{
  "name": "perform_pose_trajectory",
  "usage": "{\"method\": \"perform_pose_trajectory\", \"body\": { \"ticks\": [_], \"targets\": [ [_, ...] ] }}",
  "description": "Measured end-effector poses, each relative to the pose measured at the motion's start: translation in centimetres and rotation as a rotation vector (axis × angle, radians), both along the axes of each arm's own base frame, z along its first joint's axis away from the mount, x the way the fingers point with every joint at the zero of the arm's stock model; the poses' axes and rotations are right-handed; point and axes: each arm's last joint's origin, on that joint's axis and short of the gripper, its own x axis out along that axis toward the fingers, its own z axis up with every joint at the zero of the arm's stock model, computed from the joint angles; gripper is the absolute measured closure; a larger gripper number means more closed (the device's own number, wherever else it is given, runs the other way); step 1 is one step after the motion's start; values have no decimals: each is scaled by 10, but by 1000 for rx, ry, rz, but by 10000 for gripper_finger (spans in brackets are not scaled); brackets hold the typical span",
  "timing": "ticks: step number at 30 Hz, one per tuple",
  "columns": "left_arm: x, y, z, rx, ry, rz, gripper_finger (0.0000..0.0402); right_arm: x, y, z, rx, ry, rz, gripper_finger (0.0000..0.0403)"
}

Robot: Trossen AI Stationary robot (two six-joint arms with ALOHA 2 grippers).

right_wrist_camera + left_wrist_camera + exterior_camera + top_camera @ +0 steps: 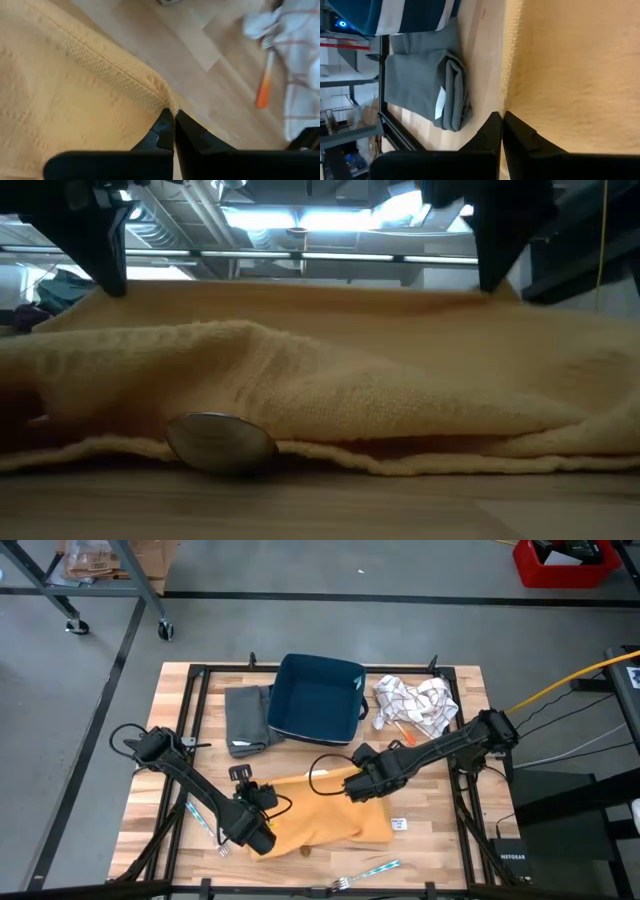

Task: Fold towel
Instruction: Fold the yellow towel

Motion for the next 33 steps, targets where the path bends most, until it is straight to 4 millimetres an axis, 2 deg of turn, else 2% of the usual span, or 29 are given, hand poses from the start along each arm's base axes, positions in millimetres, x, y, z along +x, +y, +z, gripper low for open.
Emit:
{"method": "perform_pose_trajectory", "body": {
  "ticks": [6, 10, 18, 21, 27, 33],
  "targets": [
    [2, -2, -6, -33, -25, -3, 401, -1, 0, -32, 58, 8, 8, 398],
    [4, -3, -18, -54, -42, -40, 401, -7, -2, -48, 50, 36, 7, 398],
    [2, 12, -41, -23, -25, 6, 401, -9, -3, -76, 60, -9, 18, 398],
    [2, 18, -43, -4, -11, 23, 401, -7, -3, -79, 56, -33, 45, 398],
    [4, 31, -48, 16, 3, 65, 397, -7, -8, -77, -124, -71, 60, 387],
    [6, 41, -51, 26, 5, 130, 332, -10, -11, -77, -146, -24, 93, 322]
  ]
}}
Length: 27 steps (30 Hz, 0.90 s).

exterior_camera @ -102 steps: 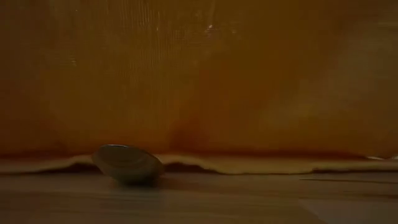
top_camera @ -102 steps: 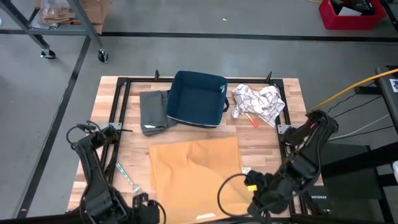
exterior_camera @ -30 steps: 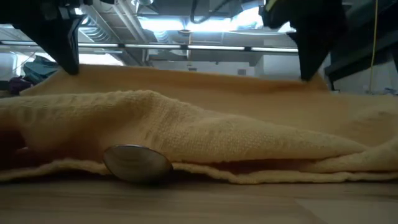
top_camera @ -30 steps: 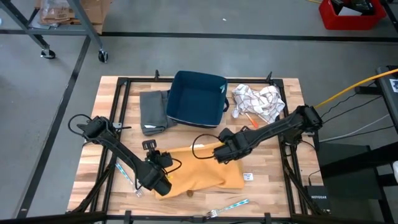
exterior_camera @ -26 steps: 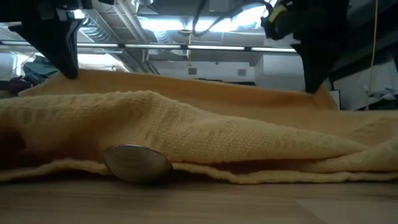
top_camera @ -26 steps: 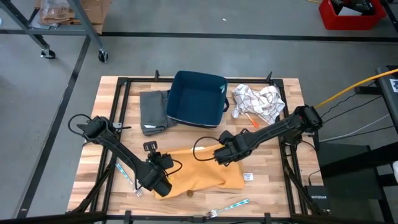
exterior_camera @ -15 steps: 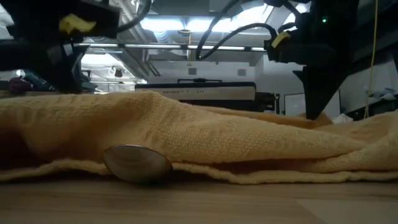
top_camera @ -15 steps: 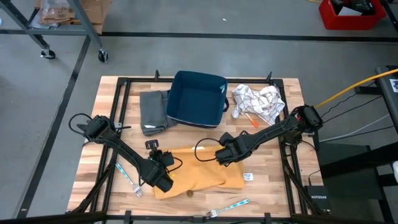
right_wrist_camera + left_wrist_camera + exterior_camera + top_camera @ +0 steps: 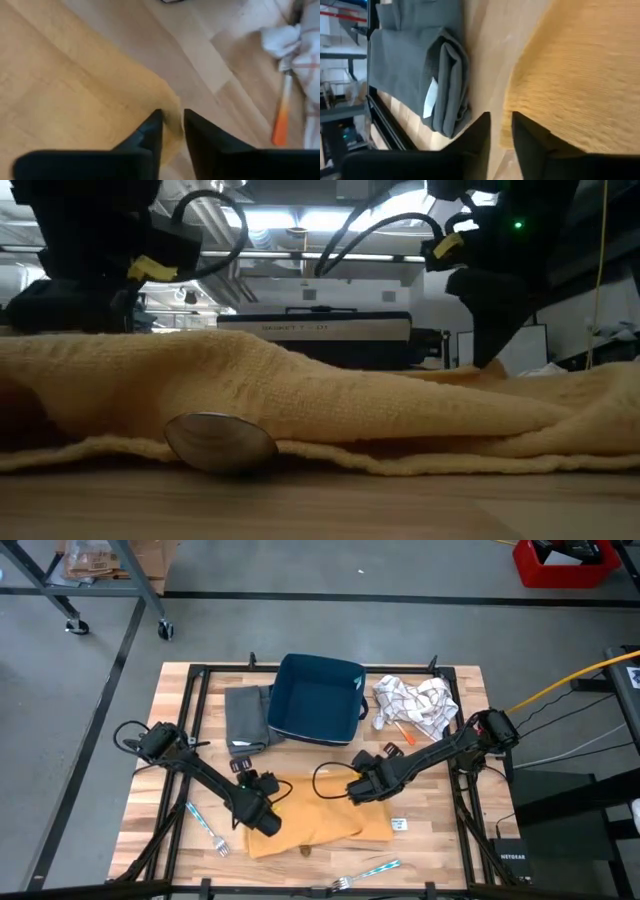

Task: Fold towel
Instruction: Fold the yellow towel

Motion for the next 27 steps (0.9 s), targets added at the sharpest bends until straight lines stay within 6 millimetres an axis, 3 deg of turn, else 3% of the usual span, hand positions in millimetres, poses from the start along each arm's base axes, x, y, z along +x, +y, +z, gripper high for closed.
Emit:
{"method": "perform_pose_trajectory", "body": {
  "ticks": [4, 8, 18, 27],
  "targets": [
    [3, 6, 0, 5, -8, 27, 284, -2, -3, 0, -14, 30, -5, 273],
    [5, 11, 0, -22, -43, 122, 267, -5, -3, 1, -18, 50, -19, 239],
    [21, -5, 21, -401, 105, 114, 295, -7, 3, -2, 198, 126, -43, 224],
    [20, -41, 25, -674, 84, 83, 318, -3, 17, -2, 542, 131, -246, 224]
  ]
}}
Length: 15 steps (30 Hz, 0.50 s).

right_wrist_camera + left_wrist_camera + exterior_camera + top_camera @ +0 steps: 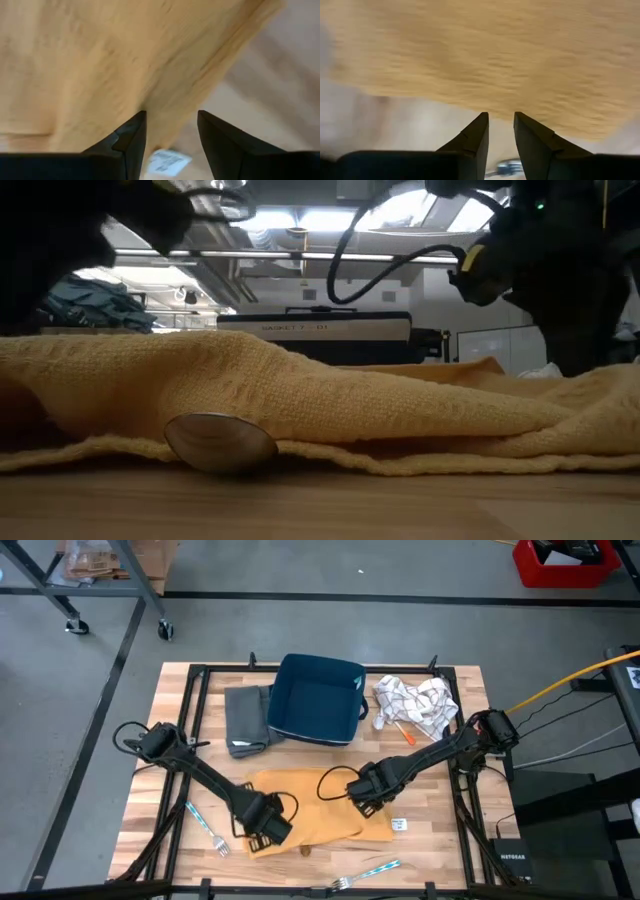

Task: Fold towel
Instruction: Fold the yellow towel

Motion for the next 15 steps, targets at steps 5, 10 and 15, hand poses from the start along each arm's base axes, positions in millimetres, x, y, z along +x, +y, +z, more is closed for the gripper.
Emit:
{"method": "perform_pose_trajectory", "body": {
  "ticks": [5, 10, 15],
  "targets": [
    [-5, -29, -1, -66, -116, -42, 326, 2, 19, 0, 52, -70, -30, 223],
    [-9, -48, -4, 2, -259, -50, 335, 0, 42, 1, 44, -163, -2, 223],
    [-7, -54, -20, 79, -273, -61, 347, -3, 52, -1, -2, -190, -28, 223]
  ]
}}
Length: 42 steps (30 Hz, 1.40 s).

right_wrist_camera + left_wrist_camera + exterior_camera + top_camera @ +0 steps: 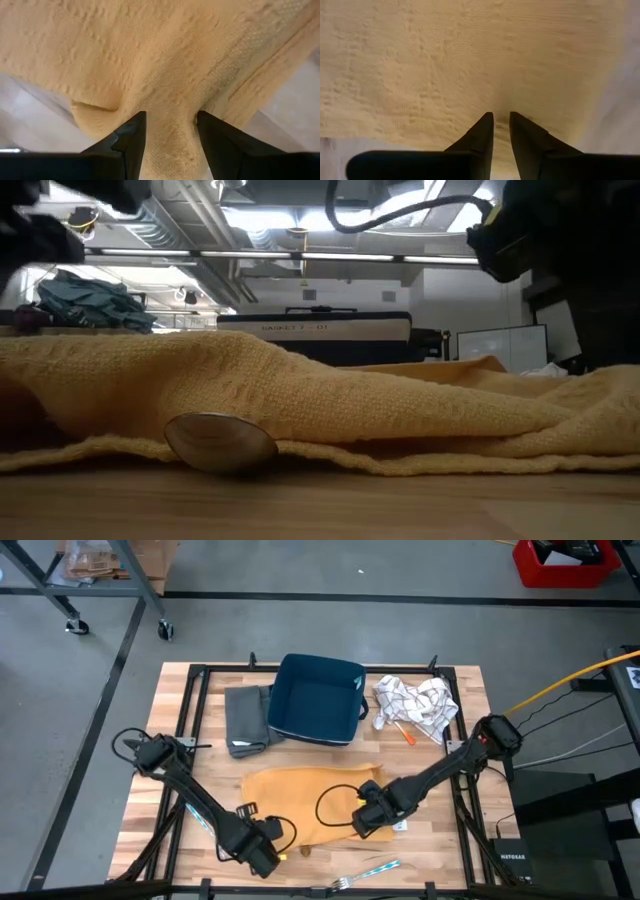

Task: Fold towel
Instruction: Fold the yellow towel

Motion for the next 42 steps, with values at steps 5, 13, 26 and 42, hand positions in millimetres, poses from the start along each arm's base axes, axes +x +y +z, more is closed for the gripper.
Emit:
{"method": "perform_pose_trajectory", "body": {
  "ticks": [5, 13, 26, 42],
  "targets": [
    [5, -3, -22, 36, 34, -1, 361, 2, 4, -20, -27, 66, -9, 223],
    [16, -15, -30, -56, -40, -65, 378, -2, -7, -52, -196, 273, -25, 223],
    [45, -32, -22, -229, -312, -256, 380, 2, -62, -50, -476, 369, -28, 223],
    [62, 3, 32, -207, -466, -345, 380, 17, -66, 15, -367, 577, 107, 224]
  ]
}}
